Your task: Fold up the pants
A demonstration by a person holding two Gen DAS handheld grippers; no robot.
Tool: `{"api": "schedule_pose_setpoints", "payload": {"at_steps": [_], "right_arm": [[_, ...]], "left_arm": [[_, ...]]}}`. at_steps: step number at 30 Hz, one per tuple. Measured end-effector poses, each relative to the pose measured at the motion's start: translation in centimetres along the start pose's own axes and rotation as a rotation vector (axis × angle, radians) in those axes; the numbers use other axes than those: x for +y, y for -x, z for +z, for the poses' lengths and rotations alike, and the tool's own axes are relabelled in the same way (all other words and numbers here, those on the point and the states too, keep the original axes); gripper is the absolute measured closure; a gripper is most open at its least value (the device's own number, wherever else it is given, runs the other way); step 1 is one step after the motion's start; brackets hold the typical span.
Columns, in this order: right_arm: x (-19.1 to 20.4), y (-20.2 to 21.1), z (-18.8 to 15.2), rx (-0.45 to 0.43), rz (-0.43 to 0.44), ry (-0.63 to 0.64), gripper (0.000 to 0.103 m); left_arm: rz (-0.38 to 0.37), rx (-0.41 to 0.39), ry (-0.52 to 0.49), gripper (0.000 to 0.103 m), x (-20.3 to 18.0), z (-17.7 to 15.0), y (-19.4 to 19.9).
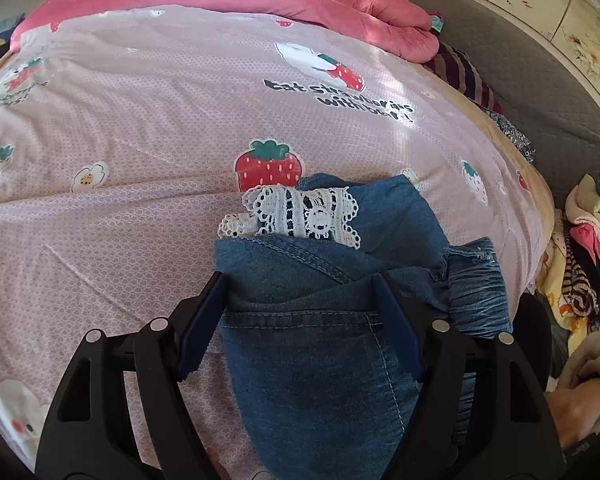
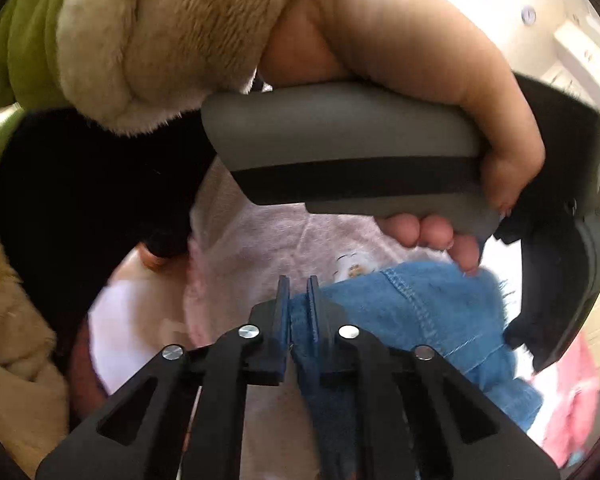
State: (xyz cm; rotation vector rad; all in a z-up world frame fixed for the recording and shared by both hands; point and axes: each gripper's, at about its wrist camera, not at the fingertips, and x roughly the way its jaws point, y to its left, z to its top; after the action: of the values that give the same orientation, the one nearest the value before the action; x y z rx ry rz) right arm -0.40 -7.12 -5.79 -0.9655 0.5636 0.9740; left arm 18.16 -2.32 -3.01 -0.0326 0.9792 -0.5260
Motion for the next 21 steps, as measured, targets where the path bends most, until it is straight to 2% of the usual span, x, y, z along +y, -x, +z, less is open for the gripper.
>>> {"api": "schedule_pose_setpoints", "payload": {"at_steps": [2,5,8,11,13,15,18,21], "right_arm": [[-0.2,0.4,-0.6,-0.002,0.009,-0.029,0.101],[-0.3,0.4,-1.7,-0.004,0.098,-0.101,0.103],[0.6,0.0,-2.7,0.022,0.068,-0.119,0.103],[0.0,1.8,-3.3,-0.059,0.127,-0.245,0.103],[-0.7,3.9,-3.3,-0.145,0.146,-0.31,0.103],[-1.5,5.6,-3.1,-0.213,0.121,-0.349,0.102],[-3.1,7.0,-2.8,-0.258,0.076,-0.414,0.102],[-5.0,7.0,-3.5,-0.213,0.043,-0.495,0.095]], "left_arm": [[0.0,-0.003,0.002,0.037,0.1,0.0,-0.1],[0.003,-0.006,0.004,0.037,0.1,-0.1,0.0],[0.009,-0.008,0.002,0.037,0.0,0.0,-0.1],[0.016,-0.009,-0.003,0.037,-0.2,-0.1,-0.1],[0.018,-0.01,-0.004,0.037,-0.1,0.0,-0.1],[0.02,-0.01,-0.002,0.037,-0.1,0.0,-0.2],[0.024,-0.012,0.001,0.037,-0.1,0.0,-0.1],[0.029,-0.015,0.002,0.037,-0.3,-0.1,-0.1]]}}
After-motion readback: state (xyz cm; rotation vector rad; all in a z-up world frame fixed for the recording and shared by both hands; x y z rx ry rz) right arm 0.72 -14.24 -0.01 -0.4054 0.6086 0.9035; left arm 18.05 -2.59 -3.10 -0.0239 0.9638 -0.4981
